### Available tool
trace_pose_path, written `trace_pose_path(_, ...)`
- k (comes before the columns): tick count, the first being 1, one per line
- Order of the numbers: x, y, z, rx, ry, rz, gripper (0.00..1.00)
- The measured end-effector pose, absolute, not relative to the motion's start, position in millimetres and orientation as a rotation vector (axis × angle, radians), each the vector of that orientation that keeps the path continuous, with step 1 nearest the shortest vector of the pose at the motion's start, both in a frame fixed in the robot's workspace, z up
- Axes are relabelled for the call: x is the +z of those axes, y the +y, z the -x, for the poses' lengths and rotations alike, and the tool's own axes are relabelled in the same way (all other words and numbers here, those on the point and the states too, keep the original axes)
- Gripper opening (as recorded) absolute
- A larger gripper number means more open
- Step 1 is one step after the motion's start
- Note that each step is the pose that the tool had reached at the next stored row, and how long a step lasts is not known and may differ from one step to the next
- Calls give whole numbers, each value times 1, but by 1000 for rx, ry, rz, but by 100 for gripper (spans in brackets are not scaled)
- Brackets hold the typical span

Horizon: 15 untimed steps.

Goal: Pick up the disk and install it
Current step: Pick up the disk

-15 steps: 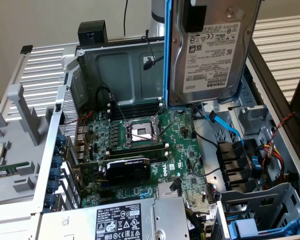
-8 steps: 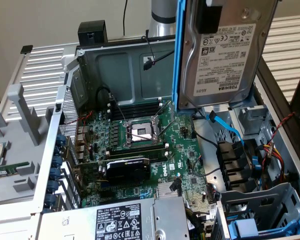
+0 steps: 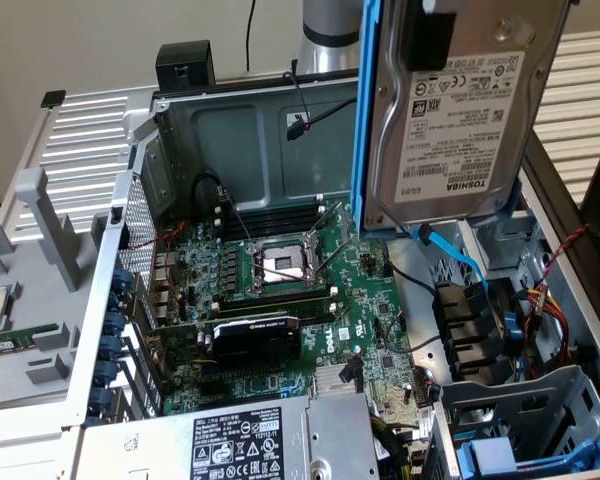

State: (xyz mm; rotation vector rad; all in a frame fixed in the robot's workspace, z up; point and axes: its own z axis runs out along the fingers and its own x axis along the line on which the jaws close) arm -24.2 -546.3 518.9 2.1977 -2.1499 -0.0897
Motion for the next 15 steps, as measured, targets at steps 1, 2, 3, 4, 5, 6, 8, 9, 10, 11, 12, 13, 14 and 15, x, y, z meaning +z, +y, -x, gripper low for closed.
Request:
trace_pose_path(1, 519, -547, 24, -86, -2149, -2195, 37)
trace_pose_path(2, 519, -548, 23, -86, -2149, -2195, 37)
trace_pose_path(3, 519, -549, 22, -85, -2149, -2195, 37)
trace_pose_path(4, 519, -550, 22, -85, -2149, -2195, 37)
trace_pose_path(5, 519, -551, 21, -85, -2149, -2195, 37)
trace_pose_path(6, 519, -552, 19, -85, -2150, -2195, 37)
trace_pose_path(8, 519, -553, 17, -80, -2152, -2197, 37)
trace_pose_path(9, 519, -554, 16, -77, -2153, -2199, 37)
trace_pose_path(10, 519, -554, 14, -74, -2155, -2200, 37)
trace_pose_path(11, 520, -555, 13, -71, -2156, -2201, 37)
trace_pose_path(12, 519, -556, 11, -68, -2158, -2203, 37)
trace_pose_path(13, 519, -557, 10, -63, -2160, -2205, 37)
trace_pose_path(14, 520, -557, 9, -57, -2163, -2208, 37)
trace_pose_path(15, 519, -558, 9, -51, -2166, -2211, 37)
